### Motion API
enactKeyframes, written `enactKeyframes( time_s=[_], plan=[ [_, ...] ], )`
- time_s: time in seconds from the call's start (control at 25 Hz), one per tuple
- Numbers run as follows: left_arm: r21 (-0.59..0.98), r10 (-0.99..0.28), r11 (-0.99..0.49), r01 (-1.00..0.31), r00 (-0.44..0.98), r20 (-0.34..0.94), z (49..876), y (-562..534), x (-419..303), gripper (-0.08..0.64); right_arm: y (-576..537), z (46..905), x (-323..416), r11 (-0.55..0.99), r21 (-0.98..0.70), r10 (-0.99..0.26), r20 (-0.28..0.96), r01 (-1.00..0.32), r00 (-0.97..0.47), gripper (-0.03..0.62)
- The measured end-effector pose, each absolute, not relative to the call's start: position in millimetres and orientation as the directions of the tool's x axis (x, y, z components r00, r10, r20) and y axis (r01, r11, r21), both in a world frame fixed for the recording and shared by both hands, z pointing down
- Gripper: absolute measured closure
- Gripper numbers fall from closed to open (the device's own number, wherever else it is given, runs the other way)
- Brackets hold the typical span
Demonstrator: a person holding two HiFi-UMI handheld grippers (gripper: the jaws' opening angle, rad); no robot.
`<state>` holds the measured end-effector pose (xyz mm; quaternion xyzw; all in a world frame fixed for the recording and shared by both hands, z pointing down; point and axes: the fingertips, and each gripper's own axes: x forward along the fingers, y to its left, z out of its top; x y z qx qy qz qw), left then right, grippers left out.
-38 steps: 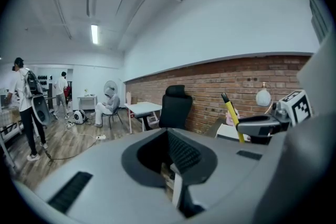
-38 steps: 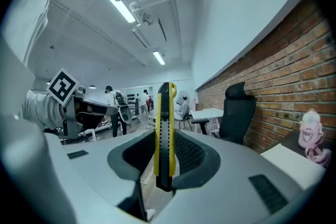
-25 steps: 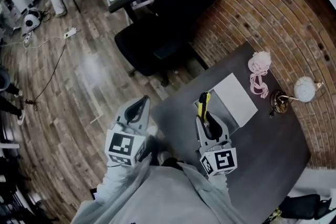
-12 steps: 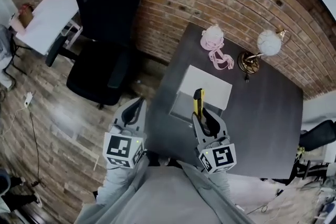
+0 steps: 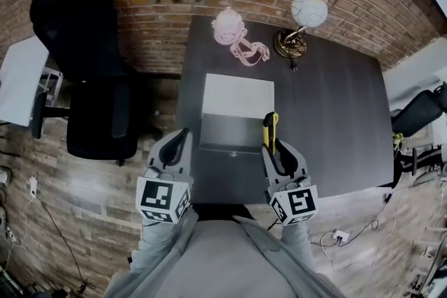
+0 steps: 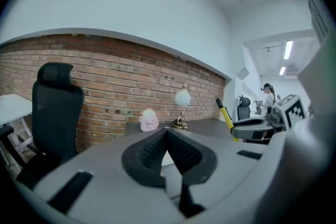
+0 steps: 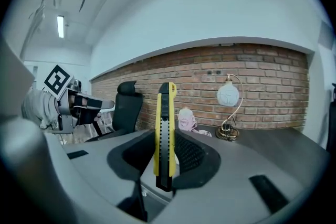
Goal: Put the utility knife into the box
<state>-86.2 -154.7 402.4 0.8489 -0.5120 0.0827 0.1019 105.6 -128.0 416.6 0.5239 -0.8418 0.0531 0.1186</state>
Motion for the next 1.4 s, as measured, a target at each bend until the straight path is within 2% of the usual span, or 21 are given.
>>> enactKeyframes(
  time_s=[0.36,0.92,1.4],
  plan=[
    [0.074,-0.854,-0.458,-0.886,0.461,0.242,395,-158,-54,0.540,-127,416,137,0.447,0.032,-0.869,0.254,-0.894,-0.425,0.465],
    [0.052,-0.846,-0.485,-0.873,0.483,0.226,384,-168,-54,0.540,-135,410,132,0.445,0.011,-0.871,0.238,-0.895,-0.430,0.465],
    [0.085,-0.839,-0.471,-0.878,0.475,0.265,404,-173,-49,0.540,-157,448,124,0.534,0.092,-0.806,0.356,-0.840,-0.473,0.465]
  ],
)
